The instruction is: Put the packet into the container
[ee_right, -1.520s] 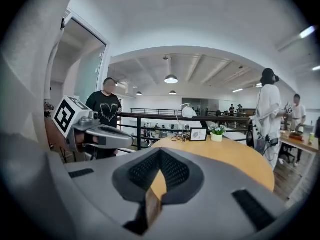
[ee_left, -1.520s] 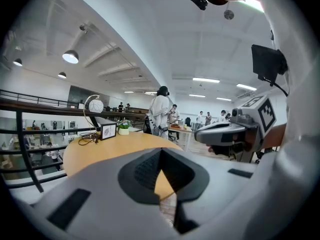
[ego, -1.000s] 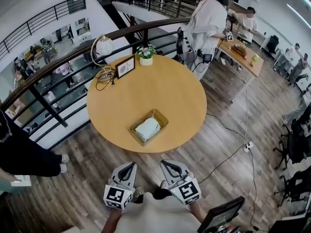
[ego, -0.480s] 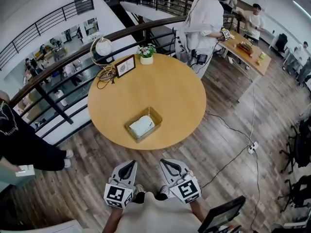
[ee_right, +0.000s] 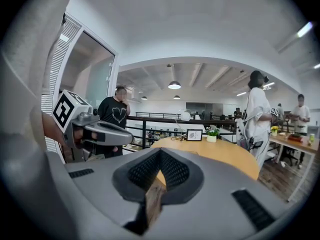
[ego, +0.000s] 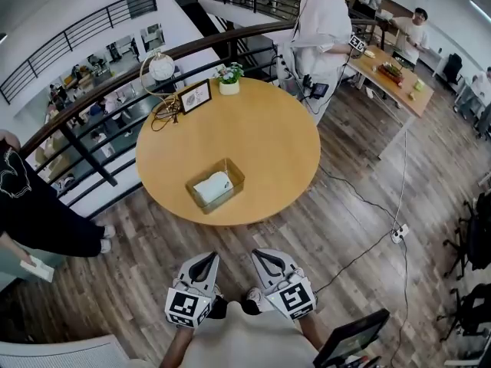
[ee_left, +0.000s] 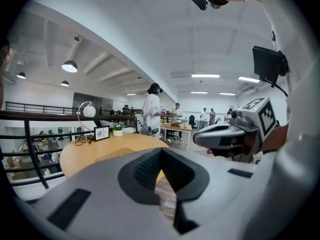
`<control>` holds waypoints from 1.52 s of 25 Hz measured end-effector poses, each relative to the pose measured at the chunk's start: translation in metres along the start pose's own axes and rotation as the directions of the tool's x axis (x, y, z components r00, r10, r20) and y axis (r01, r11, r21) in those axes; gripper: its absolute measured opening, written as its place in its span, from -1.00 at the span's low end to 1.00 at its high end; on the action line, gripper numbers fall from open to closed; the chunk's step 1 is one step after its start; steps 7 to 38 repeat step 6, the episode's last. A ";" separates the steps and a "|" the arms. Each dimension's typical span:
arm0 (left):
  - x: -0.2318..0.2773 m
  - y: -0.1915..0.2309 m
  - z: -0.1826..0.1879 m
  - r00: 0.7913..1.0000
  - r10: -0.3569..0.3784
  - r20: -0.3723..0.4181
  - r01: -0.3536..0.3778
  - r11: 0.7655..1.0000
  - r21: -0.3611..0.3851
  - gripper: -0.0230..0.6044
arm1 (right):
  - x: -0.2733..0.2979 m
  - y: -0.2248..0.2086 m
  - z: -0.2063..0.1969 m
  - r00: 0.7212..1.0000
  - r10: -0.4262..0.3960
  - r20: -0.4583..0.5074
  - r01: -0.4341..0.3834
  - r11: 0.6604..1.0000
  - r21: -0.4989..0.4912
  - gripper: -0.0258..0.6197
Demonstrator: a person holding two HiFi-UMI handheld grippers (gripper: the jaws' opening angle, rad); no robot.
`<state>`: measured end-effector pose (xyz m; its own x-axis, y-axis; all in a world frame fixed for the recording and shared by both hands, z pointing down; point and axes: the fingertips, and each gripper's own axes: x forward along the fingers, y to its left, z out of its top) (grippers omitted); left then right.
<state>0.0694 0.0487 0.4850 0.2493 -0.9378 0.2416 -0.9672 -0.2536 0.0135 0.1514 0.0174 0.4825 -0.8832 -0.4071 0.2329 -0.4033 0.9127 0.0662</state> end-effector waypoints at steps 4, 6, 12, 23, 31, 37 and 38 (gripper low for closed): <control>-0.002 -0.002 0.001 1.000 0.001 0.005 -0.001 1.000 0.004 -0.91 | -0.001 0.003 0.000 1.000 0.001 0.007 -0.001 1.000 -0.019 -0.90; -0.005 -0.004 0.002 1.000 0.002 0.008 -0.002 1.000 0.006 -0.91 | -0.004 0.004 0.000 1.000 0.002 0.007 -0.002 0.999 -0.034 -0.90; -0.005 -0.004 0.002 1.000 0.002 0.008 -0.002 1.000 0.006 -0.91 | -0.004 0.004 0.000 1.000 0.002 0.007 -0.002 0.999 -0.034 -0.90; -0.005 -0.004 0.002 1.000 0.002 0.008 -0.002 1.000 0.006 -0.91 | -0.004 0.004 0.000 1.000 0.002 0.007 -0.002 0.999 -0.034 -0.90; -0.005 -0.004 0.002 1.000 0.002 0.008 -0.002 1.000 0.006 -0.91 | -0.004 0.004 0.000 1.000 0.002 0.007 -0.002 0.999 -0.034 -0.90; -0.005 -0.004 0.002 1.000 0.002 0.008 -0.002 1.000 0.006 -0.91 | -0.004 0.004 0.000 1.000 0.002 0.007 -0.002 0.999 -0.034 -0.90; -0.005 -0.004 0.002 1.000 0.002 0.008 -0.002 1.000 0.006 -0.91 | -0.004 0.004 0.000 1.000 0.002 0.007 -0.002 0.999 -0.034 -0.90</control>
